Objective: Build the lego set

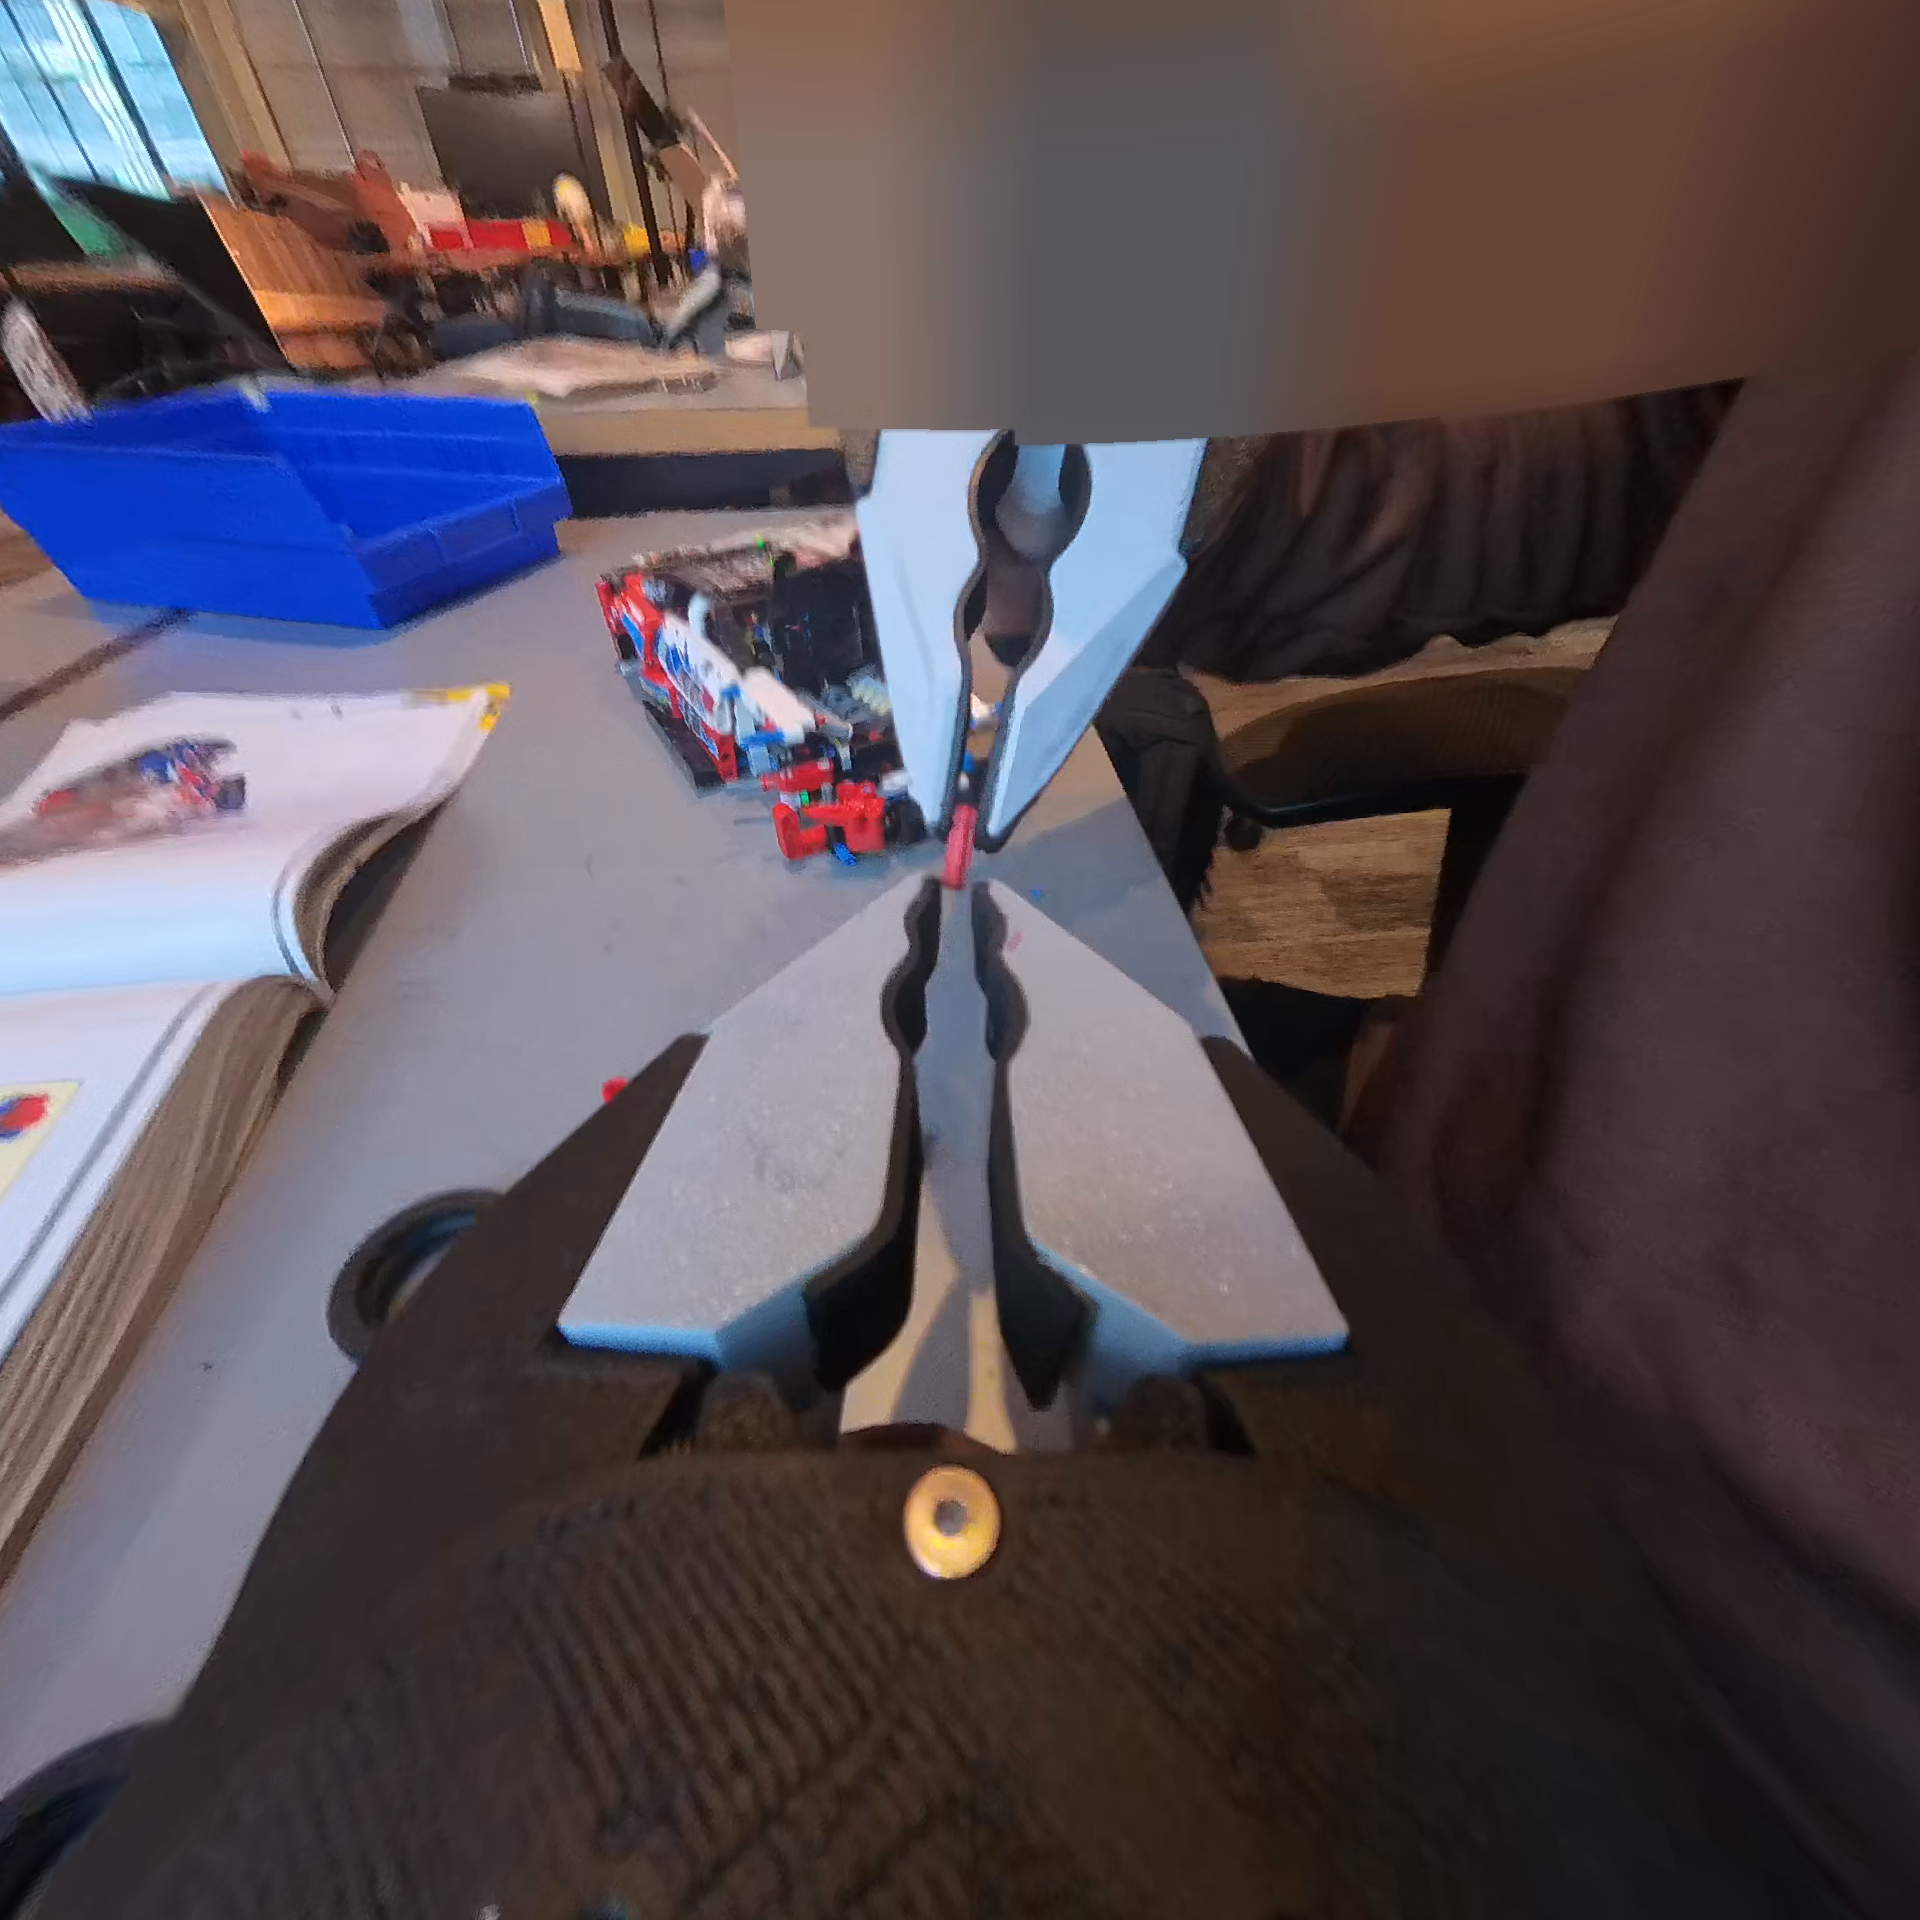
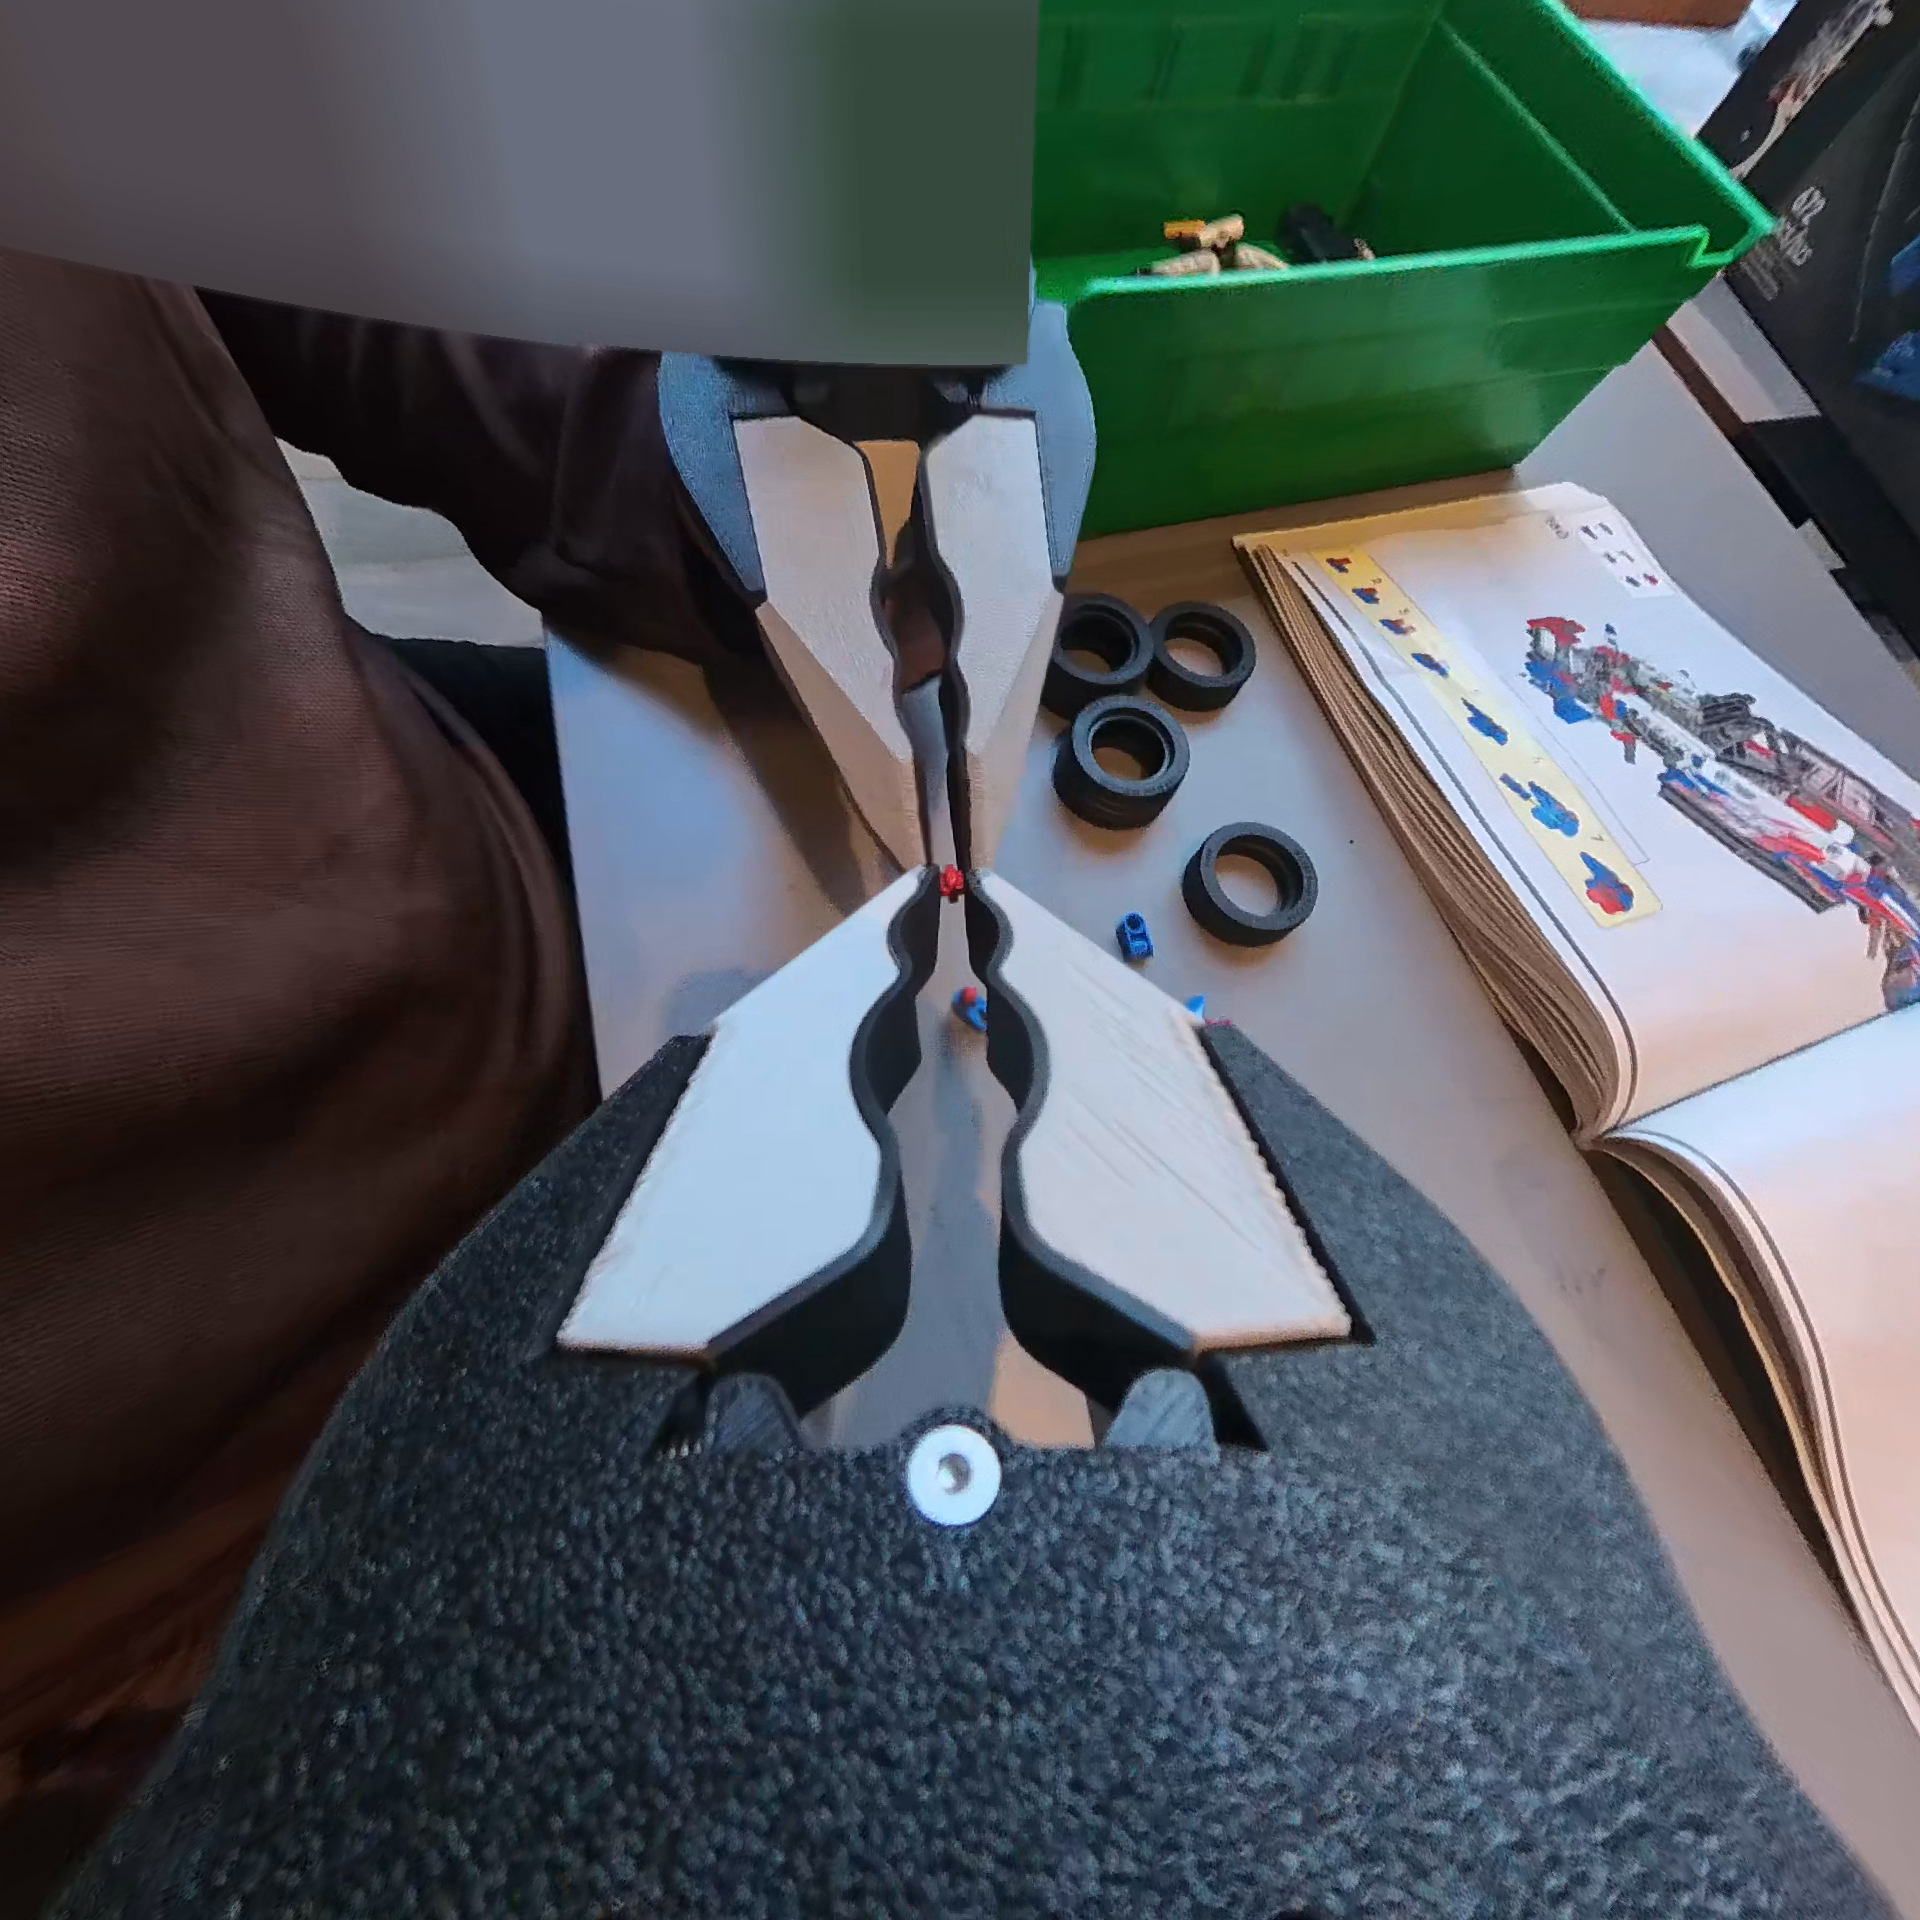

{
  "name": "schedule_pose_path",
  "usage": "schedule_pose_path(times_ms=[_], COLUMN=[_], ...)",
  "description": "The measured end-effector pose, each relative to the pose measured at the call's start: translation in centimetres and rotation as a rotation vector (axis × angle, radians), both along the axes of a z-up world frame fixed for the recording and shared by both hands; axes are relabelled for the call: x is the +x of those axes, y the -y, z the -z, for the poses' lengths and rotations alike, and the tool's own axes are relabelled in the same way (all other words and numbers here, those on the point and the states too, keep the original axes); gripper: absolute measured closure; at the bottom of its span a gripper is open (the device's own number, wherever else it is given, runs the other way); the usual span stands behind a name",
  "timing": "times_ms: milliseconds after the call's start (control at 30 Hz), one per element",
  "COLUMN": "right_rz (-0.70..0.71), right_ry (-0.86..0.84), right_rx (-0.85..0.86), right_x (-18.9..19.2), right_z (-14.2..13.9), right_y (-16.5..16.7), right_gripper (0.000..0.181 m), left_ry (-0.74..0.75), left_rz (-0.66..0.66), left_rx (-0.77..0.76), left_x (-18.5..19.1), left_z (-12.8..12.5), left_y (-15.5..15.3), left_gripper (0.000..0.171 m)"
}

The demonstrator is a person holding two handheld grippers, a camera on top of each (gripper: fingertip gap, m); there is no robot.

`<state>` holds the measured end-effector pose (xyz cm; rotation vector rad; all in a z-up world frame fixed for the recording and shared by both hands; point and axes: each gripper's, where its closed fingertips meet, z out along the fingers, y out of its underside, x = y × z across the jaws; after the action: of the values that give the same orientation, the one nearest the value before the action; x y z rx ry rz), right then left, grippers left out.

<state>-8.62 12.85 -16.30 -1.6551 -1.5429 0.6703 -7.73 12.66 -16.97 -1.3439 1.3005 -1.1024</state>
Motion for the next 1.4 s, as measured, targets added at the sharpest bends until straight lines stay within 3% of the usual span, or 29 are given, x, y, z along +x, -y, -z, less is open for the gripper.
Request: schedule_pose_path(times_ms=[100,233,467,633,833,900,1000,1133,1400], right_rz=[0.029,0.055,0.07,0.068,0.073,0.076,0.082,0.081,0.048], right_ry=[0.072,0.14,0.183,0.2,0.196,0.195,0.197,0.201,0.234], right_rx=[-0.007,-0.056,-0.096,-0.106,-0.111,-0.11,-0.112,-0.111,-0.094], right_x=[0.7,1.3,1.3,1.3,1.4,1.5,1.5,1.5,1.4], right_z=[1.3,3.6,6.0,7.2,7.9,7.9,7.9,8.2,8.3], right_y=[-0.6,-1.1,-2.0,-1.9,-2.2,-2.3,-2.6,-2.8,-2.4], right_gripper=[0.177,0.177,0.177,0.177,0.177,0.177,0.177,0.177,0.177], left_ry=[-0.136,-0.26,-0.564,-0.593,-0.596,-0.586,-0.578,-0.595,-0.6], left_rz=[-0.053,-0.075,-0.128,-0.151,-0.066,-0.052,-0.061,-0.086,0.025], left_rx=[-0.119,-0.239,-0.206,-0.133,-0.124,-0.162,-0.185,-0.126,-0.076], left_x=[-0.6,-1.0,-0.8,-0.6,-0.5,-0.7,-0.5,0.0,0.3], left_z=[2.4,5.0,9.5,9.8,9.8,9.6,9.6,9.8,9.8], left_y=[-1.3,-1.2,-1.4,-2.4,-2.7,-2.6,-2.6,-3.0,-2.3], left_gripper=[0.147,0.147,0.145,0.169,0.168,0.153,0.149,0.167,0.167])
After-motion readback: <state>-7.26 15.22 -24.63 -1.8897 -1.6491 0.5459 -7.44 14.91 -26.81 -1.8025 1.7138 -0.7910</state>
